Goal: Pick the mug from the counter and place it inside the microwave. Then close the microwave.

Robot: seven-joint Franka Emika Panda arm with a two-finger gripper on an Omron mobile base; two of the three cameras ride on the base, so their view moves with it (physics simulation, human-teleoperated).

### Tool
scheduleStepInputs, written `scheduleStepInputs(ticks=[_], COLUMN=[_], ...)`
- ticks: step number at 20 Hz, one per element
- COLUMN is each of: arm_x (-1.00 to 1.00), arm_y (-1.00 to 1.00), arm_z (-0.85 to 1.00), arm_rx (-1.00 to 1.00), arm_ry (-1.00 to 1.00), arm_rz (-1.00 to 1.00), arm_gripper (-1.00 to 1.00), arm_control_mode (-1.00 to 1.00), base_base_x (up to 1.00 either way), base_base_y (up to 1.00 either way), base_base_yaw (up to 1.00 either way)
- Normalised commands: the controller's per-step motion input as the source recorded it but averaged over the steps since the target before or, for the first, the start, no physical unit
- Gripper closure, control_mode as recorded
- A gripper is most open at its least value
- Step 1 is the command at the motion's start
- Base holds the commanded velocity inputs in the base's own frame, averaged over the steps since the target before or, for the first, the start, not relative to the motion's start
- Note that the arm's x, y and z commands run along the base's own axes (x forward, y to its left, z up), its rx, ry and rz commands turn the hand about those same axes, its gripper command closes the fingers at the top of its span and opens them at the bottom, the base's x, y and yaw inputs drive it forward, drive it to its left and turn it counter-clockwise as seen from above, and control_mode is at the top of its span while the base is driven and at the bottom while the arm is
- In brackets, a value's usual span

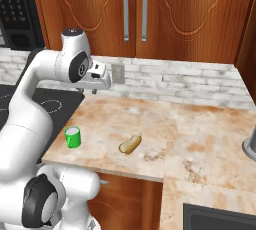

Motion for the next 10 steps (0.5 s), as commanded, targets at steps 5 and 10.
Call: scheduleStepInputs(ticks=[5,10], arm_x=[-0.06,0.02], arm_y=[0.12,0.37], arm_z=[0.0,0.0], arm_rx=[0.0,0.0], arm_ry=[0.0,0.0], arm_rz=[0.03,0.0], arm_gripper=[-1.0,-1.0], arm_control_mode=[-1.0,-1.0], base_base_x=[0.0,0.0], base_base_y=[0.0,0.0], base_base_yaw=[0.0,0.0])
